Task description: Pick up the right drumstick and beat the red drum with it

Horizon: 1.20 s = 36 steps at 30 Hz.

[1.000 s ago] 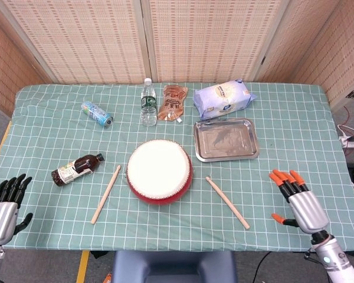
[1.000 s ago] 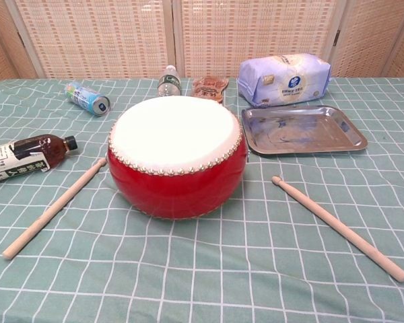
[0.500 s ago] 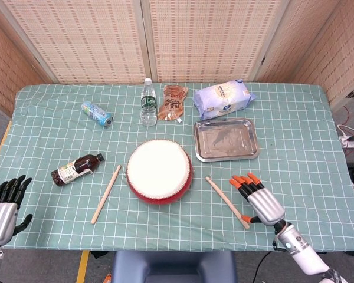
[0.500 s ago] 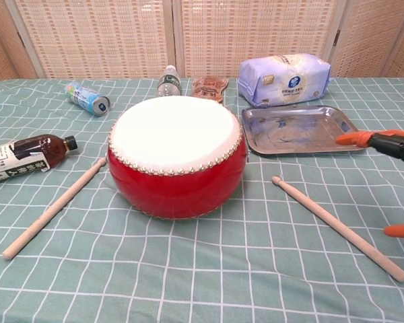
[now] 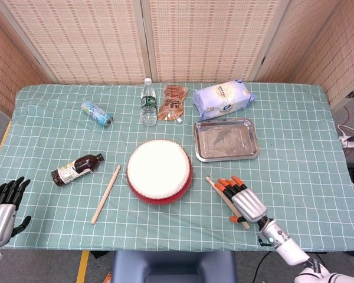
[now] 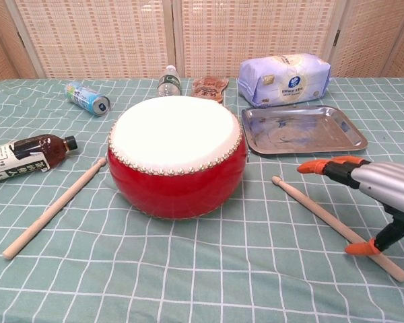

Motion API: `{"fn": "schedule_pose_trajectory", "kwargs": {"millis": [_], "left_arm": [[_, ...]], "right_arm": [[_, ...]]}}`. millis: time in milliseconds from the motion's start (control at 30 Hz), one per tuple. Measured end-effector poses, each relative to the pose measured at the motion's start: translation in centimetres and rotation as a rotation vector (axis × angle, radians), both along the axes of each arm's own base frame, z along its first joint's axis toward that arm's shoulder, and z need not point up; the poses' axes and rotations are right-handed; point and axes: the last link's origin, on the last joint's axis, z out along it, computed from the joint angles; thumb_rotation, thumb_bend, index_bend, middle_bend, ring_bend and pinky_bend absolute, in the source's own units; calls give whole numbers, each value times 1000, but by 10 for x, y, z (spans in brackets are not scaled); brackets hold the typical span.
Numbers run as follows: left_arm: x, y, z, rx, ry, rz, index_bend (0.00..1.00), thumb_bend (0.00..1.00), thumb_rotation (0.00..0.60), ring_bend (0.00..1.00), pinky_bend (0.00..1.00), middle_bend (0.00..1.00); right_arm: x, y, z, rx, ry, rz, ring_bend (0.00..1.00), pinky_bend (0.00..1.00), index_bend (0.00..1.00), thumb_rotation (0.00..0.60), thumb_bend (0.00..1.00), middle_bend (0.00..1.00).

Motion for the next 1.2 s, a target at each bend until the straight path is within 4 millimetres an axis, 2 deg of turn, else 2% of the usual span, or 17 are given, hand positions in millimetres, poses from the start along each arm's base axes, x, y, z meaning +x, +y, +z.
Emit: {"fn": "schedule_pose_trajectory", "kwargs": {"millis": [500,933,1100,1200], "left_arm": [[-1,2,-3,-14,-3,-1,0,239,600,0,4,0],[-4,2,-6,-23,-3,11,0,238,600,0,4,0],[-6,2,-5,-22,1,19,0,238,600,0,4,0],[-6,2,-4,-16,0,21,0,237,600,0,4,0]], "right_arm": [[-22,-23,6,-50,45,-89,0,0,0,600,119,9],[-34,-59,19,-114,79,-159,0,0,0,600,121,9],[-33,-70,19,-112,92,-172,0,0,2,600,120,9],[-26,-67,19,-88,48,-169,0,0,67,600,122,10]]}}
